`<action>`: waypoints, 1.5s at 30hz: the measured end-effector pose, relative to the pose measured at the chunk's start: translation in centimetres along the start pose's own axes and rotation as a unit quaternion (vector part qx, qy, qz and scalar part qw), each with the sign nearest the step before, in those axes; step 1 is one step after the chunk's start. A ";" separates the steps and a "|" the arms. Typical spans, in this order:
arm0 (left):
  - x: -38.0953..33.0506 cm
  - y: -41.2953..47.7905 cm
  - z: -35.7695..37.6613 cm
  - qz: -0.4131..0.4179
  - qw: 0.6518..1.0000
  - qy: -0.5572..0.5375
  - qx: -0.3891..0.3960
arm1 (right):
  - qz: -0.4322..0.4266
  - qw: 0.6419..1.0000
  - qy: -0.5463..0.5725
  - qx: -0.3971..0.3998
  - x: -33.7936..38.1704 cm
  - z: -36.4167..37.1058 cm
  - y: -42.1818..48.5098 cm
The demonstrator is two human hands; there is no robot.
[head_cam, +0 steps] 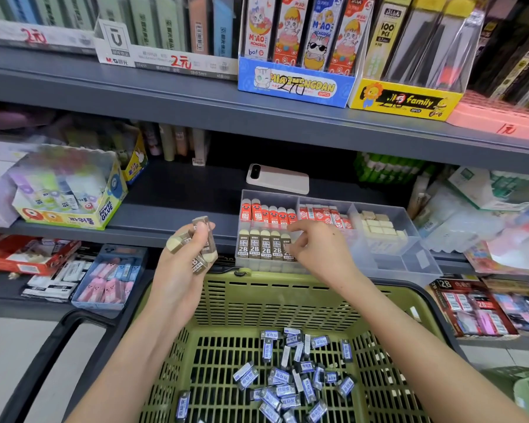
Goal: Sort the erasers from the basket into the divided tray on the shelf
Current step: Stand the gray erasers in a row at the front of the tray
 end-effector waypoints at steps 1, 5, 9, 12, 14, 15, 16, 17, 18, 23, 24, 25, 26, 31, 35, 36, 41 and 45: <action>-0.1 -0.1 0.1 0.004 1.000 0.007 0.003 | 0.009 1.000 0.017 -0.004 -0.1 0.0 0.0; 0.0 -0.3 0.1 0.010 1.000 0.025 0.009 | 0.015 1.000 0.022 -0.003 -0.3 0.1 -0.4; 0.0 -0.8 0.9 0.008 0.999 0.020 0.034 | -0.058 0.993 0.004 -0.100 1.2 -1.3 -1.4; 0.3 -1.4 2.5 0.007 0.994 0.067 0.089 | -0.073 0.965 0.247 -0.042 3.2 -1.8 -2.3; 0.5 -1.9 3.8 0.006 0.988 0.092 0.124 | -0.056 0.939 0.338 -0.027 3.8 -1.9 -2.7; 0.5 -2.1 4.3 -0.001 0.987 0.097 0.129 | -0.042 0.925 0.375 -0.040 3.7 -2.1 -2.7; 0.6 -2.1 4.6 -0.007 0.986 0.106 0.128 | -0.027 0.909 0.411 -0.058 3.5 -2.4 -2.7; 0.6 -2.1 4.9 -0.011 0.984 0.123 0.125 | -0.016 0.893 0.442 -0.076 3.1 -2.8 -2.6; 0.6 -2.1 5.1 -0.014 0.982 0.145 0.122 | -0.010 0.880 0.467 -0.090 2.6 -3.2 -2.4; 1.0 -2.3 5.1 -0.064 0.981 0.123 0.133 | 0.003 0.875 0.462 -0.148 -0.2 -5.1 -0.3; 1.0 -2.2 4.9 -0.073 0.984 0.107 0.124 | 0.005 0.903 0.404 -0.146 -0.8 -5.1 0.1; 0.9 -2.2 4.7 -0.078 0.986 0.096 0.116 | 0.006 0.929 0.345 -0.133 -1.3 -4.8 0.5; 0.9 -2.1 4.5 -0.084 0.987 0.087 0.108 | 0.004 0.950 0.291 -0.109 -1.6 -4.3 0.8; 0.7 -2.2 3.7 -0.132 0.987 0.021 0.092 | -0.032 0.985 0.160 -0.062 -1.8 -2.2 1.3; 0.4 -2.1 3.5 -0.154 0.984 -0.018 0.085 | -0.040 0.992 0.111 -0.037 -1.7 -2.1 1.6; 0.3 -2.1 3.5 -0.155 0.984 -0.019 0.086 | -0.039 0.993 0.107 -0.016 -1.8 -2.0 1.7; 0.1 -2.1 3.0 -0.134 0.986 0.012 0.096 | -0.058 0.993 0.102 -0.015 -2.1 -1.4 1.3; 0.1 -2.3 2.8 -0.101 0.988 0.068 0.092 | -0.044 0.993 0.099 -0.050 -2.6 -1.0 1.4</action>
Point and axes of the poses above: each hand's wrist, its own y-axis towards the middle knuckle, its own z-axis out of the palm, x = y × z, the point moved 2 cm from there along y, towards the middle knuckle, and after that the axes turned 12 degrees about -z, right-handed, at the moved point
